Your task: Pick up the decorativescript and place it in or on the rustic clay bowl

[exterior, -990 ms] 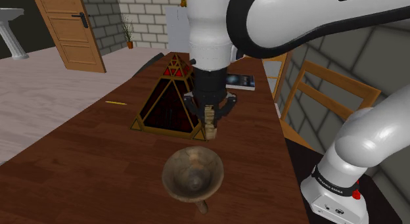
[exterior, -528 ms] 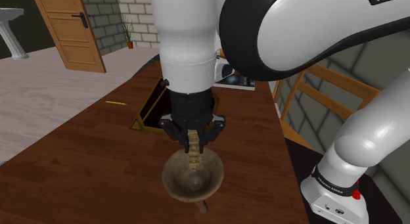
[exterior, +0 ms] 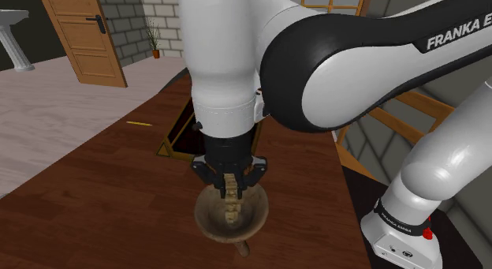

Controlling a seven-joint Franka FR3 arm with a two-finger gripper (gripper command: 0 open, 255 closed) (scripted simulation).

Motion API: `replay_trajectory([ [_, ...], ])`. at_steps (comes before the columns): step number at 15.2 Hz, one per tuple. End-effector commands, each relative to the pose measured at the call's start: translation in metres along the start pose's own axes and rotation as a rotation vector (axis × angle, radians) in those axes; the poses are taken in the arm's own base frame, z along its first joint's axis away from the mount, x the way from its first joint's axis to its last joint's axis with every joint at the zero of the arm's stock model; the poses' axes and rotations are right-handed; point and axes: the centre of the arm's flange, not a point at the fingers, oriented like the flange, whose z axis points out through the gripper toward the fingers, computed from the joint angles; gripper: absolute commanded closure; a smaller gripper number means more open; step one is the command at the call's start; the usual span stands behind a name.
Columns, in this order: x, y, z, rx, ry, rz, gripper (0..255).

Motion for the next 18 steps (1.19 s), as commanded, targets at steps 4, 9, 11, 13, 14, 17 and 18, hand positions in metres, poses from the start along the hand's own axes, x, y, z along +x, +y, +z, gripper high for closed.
replay_trajectory([
  [4,-0.001,0.0,0.027,0.0,0.0,0.0,255],
  [9,-0.002,0.0,0.036,0.001,0.0,0.0,255],
  [11,-0.002,0.0,0.036,0.0,0.0,0.0,255],
  [13,-0.002,0.0,0.036,0.0,0.0,0.0,255],
  [14,-0.002,0.0,0.036,0.0,0.0,0.0,255],
  [17,-0.002,0.0,0.036,0.0,0.0,0.0,0],
  [18,-0.002,0.0,0.036,0.0,0.0,0.0,0],
])
